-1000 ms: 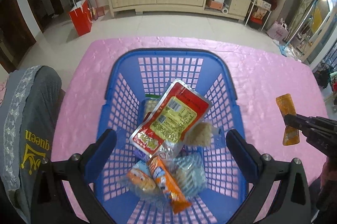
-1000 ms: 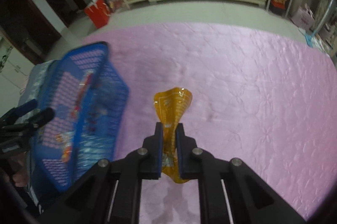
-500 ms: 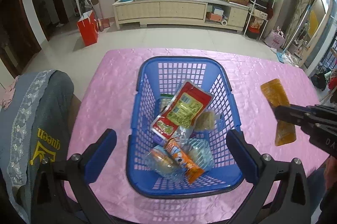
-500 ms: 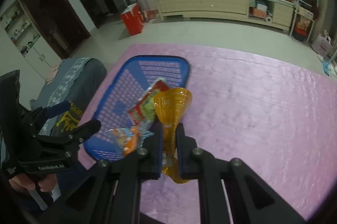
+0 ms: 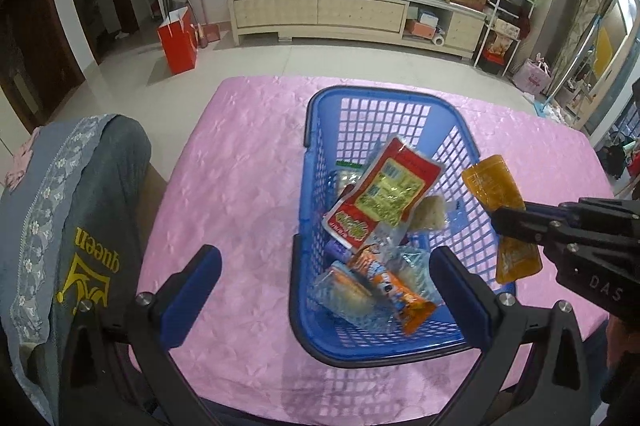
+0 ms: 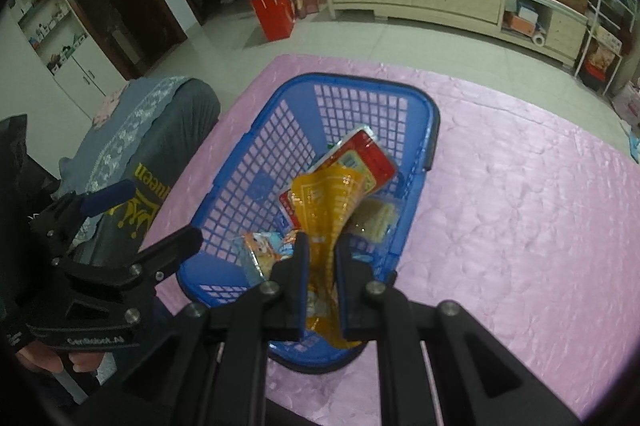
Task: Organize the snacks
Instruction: 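Carry the orange packet over the basket and open the right tool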
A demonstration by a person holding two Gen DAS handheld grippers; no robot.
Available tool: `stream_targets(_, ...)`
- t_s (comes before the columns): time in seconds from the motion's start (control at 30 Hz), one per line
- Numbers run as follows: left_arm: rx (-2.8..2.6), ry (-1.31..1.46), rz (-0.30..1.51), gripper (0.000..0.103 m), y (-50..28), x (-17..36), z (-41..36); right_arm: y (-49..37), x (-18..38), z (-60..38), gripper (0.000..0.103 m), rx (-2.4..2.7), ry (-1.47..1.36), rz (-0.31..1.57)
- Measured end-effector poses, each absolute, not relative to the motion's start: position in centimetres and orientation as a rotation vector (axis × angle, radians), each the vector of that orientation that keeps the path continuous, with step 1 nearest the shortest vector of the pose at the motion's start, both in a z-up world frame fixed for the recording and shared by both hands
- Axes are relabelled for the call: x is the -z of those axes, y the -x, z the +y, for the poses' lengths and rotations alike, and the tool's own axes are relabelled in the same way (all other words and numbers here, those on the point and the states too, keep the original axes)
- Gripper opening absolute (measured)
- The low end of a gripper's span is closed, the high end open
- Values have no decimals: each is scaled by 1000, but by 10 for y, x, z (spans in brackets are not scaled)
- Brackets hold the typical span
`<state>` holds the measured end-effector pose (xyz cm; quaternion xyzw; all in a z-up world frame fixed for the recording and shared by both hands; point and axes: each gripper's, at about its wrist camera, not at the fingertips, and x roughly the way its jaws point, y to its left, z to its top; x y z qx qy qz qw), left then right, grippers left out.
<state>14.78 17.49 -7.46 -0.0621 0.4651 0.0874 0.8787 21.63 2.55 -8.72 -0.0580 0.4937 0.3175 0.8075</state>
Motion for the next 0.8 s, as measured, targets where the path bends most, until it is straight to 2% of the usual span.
stream_targets(0.3,-188,182,984,103,-152,89,193,-225,109,40,16,-613,182,1107)
stream_targets(0.37,-189,183,987,103,-152,91,193,-225,111,40,22,-597,189,1109)
stream_targets(0.53,-194,155,986,103,-151,90,187,-224,109,38,53,-556,205,1090)
stream_targets(0.8,-178,119,974,103,-147,85,174,-221,101,28,62,-542,208,1067)
